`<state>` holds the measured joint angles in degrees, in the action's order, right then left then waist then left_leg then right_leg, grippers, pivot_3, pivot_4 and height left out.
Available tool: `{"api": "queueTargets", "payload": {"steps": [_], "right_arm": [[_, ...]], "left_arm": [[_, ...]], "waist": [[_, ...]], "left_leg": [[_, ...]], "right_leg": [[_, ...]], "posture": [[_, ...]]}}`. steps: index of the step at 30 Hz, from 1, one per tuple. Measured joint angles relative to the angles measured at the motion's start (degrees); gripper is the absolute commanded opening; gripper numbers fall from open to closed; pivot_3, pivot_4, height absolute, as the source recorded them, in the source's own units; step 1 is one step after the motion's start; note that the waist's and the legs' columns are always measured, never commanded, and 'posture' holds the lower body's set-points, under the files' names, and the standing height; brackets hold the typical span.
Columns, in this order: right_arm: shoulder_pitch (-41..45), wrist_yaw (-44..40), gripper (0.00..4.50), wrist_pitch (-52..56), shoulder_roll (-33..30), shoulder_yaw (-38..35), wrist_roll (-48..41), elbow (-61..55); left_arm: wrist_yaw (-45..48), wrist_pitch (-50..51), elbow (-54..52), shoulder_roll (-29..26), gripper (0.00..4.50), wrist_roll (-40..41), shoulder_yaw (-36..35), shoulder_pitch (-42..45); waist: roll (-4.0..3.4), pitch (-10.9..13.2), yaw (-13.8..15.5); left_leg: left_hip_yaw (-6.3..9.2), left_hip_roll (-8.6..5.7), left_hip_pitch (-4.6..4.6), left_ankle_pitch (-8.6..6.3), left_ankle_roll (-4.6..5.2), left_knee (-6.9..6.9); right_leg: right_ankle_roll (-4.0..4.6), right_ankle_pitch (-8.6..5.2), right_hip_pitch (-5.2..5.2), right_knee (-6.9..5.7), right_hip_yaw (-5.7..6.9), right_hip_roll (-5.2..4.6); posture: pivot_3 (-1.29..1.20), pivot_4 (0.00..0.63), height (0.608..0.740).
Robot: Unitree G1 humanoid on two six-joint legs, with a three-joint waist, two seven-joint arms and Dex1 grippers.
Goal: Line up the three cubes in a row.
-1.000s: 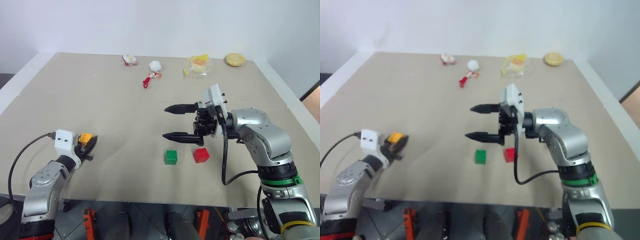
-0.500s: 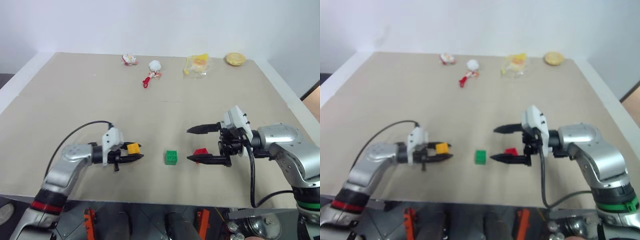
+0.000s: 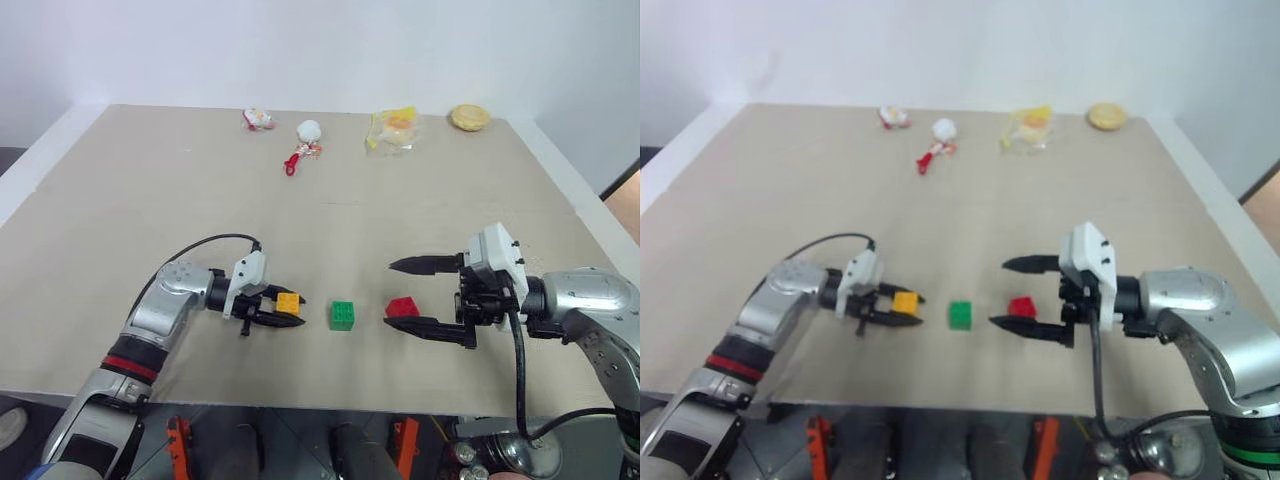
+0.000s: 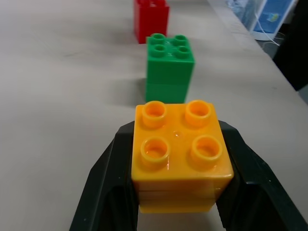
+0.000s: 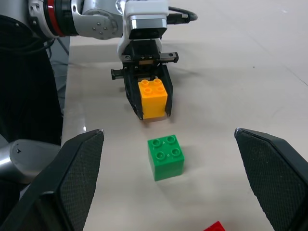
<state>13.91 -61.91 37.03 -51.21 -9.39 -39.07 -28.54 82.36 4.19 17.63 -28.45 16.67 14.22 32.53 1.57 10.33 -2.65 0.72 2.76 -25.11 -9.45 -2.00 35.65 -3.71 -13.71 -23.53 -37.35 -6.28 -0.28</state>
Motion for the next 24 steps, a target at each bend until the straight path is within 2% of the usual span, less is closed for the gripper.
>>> {"api": "queueTargets", "payload": {"steps": [15, 17, 18, 23, 24], "right_arm": [[0.31, 0.88, 4.50, -0.04, -0.09, 0.01, -0.09, 0.01], [0.31, 0.88, 4.50, -0.04, -0.20, 0.01, -0.09, 0.01], [0.31, 0.89, 4.50, -0.04, -0.23, 0.01, -0.09, 0.01], [0.31, 0.91, 4.50, -0.04, -0.32, 0.01, -0.09, 0.01], [0.31, 0.90, 4.50, -0.04, -0.34, 0.01, -0.09, 0.01]], "left_arm": [[0.63, -1.91, 3.72, 0.72, 1.37, -1.38, -0.08, -0.28], [0.51, -1.88, 3.80, 0.86, 2.40, -1.46, -0.15, -0.28], [0.43, -1.87, 3.86, 0.92, 2.56, -1.54, -0.15, -0.28], [0.77, -1.68, 4.26, 1.05, 4.34, -1.40, -0.19, -0.37], [0.87, -1.53, 4.25, 1.05, 4.45, -1.18, -0.29, -0.36]], "waist": [[0.00, 0.00, 0.01], [0.00, 0.00, 0.01], [0.00, 0.00, 0.01], [0.00, 0.00, 0.01], [0.00, 0.00, 0.01]], "left_leg": [[0.02, 0.00, 0.03, 0.01, 0.01, 0.06], [0.01, 0.00, 0.03, 0.01, 0.01, 0.09], [0.01, 0.00, 0.03, 0.01, 0.01, 0.10], [0.02, 0.00, 0.03, 0.01, 0.01, 0.10], [0.02, 0.00, 0.03, 0.01, 0.01, 0.10]], "right_leg": [[-0.01, 0.04, 0.05, -0.01, 0.00, 0.01], [-0.02, 0.05, 0.06, -0.01, 0.00, 0.01], [-0.03, 0.06, 0.07, -0.01, 0.00, 0.01], [-0.02, 0.05, 0.06, -0.01, 0.00, 0.01], [-0.03, 0.05, 0.06, -0.01, 0.00, 0.01]], "posture": [[0.00, 0.150, 0.740], [0.00, 0.150, 0.740], [0.00, 0.150, 0.740], [0.00, 0.150, 0.740], [0.00, 0.150, 0.740]]}}
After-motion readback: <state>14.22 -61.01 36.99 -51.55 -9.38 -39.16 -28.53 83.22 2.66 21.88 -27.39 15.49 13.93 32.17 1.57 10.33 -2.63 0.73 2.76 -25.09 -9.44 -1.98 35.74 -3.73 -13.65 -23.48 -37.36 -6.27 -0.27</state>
